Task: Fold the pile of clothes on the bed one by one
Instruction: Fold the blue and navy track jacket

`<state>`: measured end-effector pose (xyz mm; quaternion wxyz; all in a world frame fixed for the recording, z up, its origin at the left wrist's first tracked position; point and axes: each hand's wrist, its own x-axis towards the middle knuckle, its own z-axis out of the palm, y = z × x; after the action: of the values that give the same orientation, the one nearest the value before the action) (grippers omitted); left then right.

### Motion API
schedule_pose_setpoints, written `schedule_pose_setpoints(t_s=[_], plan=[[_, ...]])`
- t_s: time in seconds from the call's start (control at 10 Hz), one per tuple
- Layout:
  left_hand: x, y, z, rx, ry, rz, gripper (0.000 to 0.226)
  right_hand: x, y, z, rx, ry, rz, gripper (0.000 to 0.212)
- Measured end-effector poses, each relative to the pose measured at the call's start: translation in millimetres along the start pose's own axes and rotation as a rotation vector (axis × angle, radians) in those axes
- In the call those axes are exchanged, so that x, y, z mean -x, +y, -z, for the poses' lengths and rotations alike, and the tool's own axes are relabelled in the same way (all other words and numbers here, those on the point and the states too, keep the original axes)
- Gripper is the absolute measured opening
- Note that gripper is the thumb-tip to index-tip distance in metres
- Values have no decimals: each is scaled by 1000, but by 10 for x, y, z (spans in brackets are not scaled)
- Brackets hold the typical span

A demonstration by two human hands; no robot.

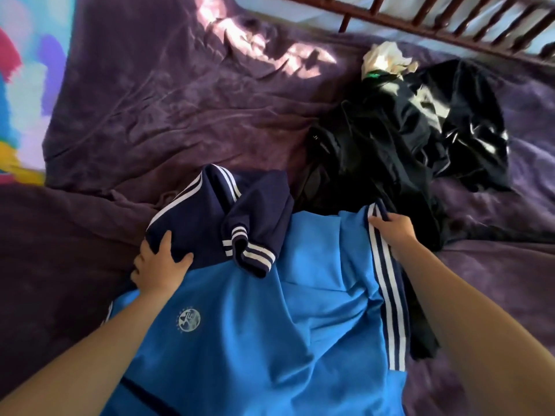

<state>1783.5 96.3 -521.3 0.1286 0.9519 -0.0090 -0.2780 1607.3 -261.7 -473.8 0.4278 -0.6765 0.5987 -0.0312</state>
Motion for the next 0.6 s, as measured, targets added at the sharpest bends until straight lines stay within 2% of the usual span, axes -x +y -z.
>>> schedule_pose_setpoints(t_s=[0.1,0.2,0.3,0.4,0.5,0.6], plan=[[81,84,34,33,15,0,70,84,-221,359,-299,178,-8,9],[138,238,117,84,91,-31,67,49,-541,1014,-583,366,40,14],[166,458,185,108,149,-109,63,-92,-760,1592,-640,487,48,30],[189,607,183,103,123,-143,60,-329,-679,1874,-653,512,-26,37],[205,558,121,40,69,-108,60,-564,-406,1776,-308,323,-137,13],[230,315,28,35,35,3,60,-378,-135,1373,-21,126,-157,5]])
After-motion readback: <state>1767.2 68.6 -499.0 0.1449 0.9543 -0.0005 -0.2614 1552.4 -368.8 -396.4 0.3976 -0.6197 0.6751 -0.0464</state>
